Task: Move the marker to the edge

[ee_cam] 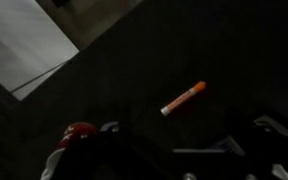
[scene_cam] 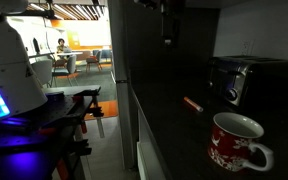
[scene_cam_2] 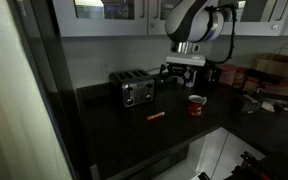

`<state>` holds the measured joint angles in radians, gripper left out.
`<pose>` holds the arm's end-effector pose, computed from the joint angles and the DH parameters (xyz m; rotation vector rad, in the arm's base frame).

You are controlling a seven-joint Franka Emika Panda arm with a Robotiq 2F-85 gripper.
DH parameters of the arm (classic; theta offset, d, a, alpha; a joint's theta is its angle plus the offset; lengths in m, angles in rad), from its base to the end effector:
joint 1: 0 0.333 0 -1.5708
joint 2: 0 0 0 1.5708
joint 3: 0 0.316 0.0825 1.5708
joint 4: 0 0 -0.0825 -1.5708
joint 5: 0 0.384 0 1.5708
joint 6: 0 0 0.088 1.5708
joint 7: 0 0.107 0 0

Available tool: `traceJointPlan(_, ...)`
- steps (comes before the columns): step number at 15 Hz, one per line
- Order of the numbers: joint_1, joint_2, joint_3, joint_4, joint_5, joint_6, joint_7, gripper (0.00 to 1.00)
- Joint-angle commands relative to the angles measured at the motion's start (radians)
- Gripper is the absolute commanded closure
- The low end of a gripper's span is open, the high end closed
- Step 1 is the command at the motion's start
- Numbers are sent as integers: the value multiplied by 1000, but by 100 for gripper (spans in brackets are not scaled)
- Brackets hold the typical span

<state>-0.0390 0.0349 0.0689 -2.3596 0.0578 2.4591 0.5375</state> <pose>0.5094 0.0152 0.3192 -2.9674 0.8395 -0.0783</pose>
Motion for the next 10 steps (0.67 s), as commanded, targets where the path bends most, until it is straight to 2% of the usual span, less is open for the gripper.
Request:
traceJointPlan(1,49,146,-31,117,0,-22,213,0)
traceJointPlan(4,81,254,-69,195,42,-19,336,0)
traceJointPlan(10,77,460,-103,360,273,11,427,0)
